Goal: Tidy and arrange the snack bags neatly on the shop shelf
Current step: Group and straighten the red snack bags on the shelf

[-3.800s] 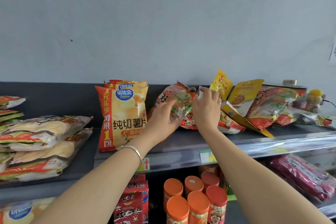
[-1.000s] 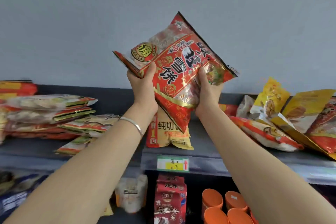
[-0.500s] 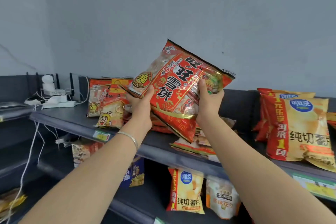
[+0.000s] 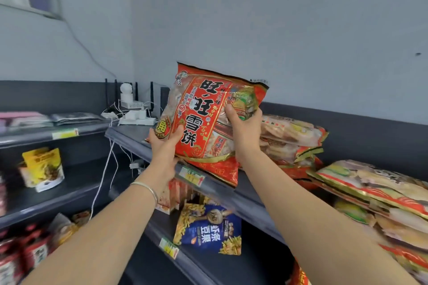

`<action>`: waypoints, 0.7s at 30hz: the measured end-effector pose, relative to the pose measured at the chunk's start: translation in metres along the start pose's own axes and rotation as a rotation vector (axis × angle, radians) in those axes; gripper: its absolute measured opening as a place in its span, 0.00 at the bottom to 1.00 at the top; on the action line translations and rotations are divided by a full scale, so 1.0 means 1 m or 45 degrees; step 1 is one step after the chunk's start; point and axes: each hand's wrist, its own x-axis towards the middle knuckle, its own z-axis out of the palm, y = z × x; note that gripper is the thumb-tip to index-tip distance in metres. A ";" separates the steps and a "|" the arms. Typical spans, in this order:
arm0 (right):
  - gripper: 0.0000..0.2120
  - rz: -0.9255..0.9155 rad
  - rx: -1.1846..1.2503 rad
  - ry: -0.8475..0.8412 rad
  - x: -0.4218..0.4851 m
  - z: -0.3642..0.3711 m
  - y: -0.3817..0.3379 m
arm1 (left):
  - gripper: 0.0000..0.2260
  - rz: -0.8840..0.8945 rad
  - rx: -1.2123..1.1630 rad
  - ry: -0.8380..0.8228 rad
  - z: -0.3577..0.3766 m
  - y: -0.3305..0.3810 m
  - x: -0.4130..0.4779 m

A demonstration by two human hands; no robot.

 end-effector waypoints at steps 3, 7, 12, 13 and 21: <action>0.36 0.053 0.038 -0.165 0.029 0.036 0.012 | 0.48 0.073 -0.011 0.126 -0.011 0.010 0.035; 0.34 0.058 0.000 -0.302 0.067 0.079 0.026 | 0.56 0.212 -0.042 0.312 -0.031 0.024 0.089; 0.45 0.027 -0.083 -0.382 0.090 0.125 0.045 | 0.49 0.246 -0.098 0.447 -0.066 0.034 0.142; 0.45 0.020 -0.110 -0.388 0.094 0.133 0.049 | 0.46 0.260 -0.102 0.472 -0.072 0.036 0.154; 0.34 -0.229 -0.386 0.022 0.146 0.187 0.078 | 0.31 -0.101 0.031 0.285 -0.090 0.014 0.249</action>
